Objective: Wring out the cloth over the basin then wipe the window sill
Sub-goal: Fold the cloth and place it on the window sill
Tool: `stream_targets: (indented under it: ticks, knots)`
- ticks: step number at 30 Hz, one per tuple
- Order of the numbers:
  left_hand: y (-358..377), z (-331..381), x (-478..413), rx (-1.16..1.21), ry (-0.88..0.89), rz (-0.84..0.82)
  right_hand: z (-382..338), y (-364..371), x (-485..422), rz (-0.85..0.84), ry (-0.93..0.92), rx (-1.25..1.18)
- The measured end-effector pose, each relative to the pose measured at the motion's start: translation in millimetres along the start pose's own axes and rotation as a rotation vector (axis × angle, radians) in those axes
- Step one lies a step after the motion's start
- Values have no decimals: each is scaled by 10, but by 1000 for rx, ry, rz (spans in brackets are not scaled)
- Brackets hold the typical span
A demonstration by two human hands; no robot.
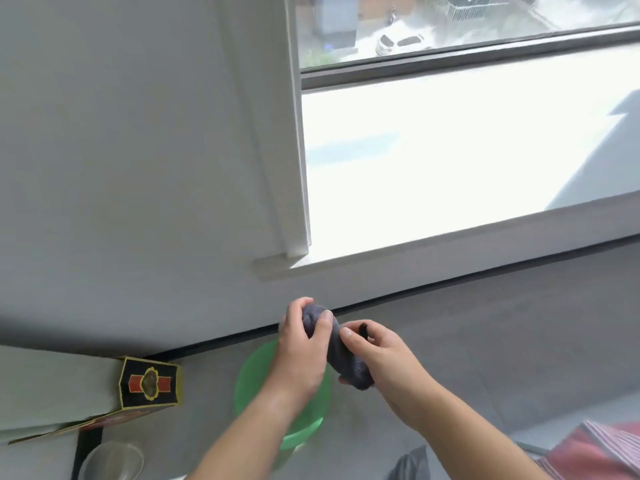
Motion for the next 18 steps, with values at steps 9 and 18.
stream_targets:
  ticks: [9, 18]
  knots:
    - [910, 979, -864, 584, -209, 11, -1112, -1071, -991, 57, -185, 83]
    - [1317, 1434, -1439, 572, -174, -87, -1517, -1479, -1767, 1, -222, 285]
Point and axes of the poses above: each hand's wrist, its own x-axis away from the middle knuckle, its own y-axis out of the palm, z = x × y, the point moved 8 cm from there along -x, towards the middle knuckle, and after that the axes turned 6 degrees about -y, right-handed, at the moved point
